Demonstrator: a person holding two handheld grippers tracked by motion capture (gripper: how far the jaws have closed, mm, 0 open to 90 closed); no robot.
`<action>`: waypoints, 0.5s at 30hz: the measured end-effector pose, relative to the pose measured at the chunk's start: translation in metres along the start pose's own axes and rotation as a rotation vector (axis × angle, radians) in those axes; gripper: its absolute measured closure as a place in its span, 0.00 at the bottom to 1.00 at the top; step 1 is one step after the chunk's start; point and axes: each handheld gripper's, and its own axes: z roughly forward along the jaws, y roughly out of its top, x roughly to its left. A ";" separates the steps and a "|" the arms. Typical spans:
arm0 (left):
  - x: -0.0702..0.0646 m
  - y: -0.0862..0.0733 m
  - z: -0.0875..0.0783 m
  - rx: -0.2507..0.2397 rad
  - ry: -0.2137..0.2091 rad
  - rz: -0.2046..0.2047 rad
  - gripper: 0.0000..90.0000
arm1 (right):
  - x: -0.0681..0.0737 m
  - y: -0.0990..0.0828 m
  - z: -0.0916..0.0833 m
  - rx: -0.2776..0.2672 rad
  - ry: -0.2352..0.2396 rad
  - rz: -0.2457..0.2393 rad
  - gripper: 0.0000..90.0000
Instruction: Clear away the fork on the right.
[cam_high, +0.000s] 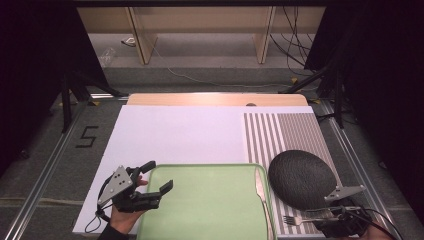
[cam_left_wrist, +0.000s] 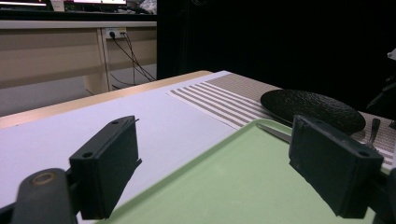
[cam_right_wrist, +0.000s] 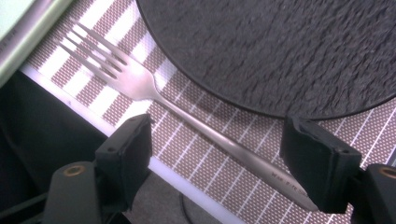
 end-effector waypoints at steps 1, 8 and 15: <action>0.000 0.000 0.000 0.000 0.000 0.000 0.17 | 0.000 0.000 0.001 0.009 -0.003 0.002 0.30; 0.000 0.000 0.000 -0.003 0.000 0.000 0.17 | -0.003 -0.001 0.009 0.053 -0.013 -0.011 0.35; -0.001 0.000 0.000 0.000 -0.002 0.004 0.17 | -0.003 0.000 0.015 0.079 -0.016 -0.041 0.41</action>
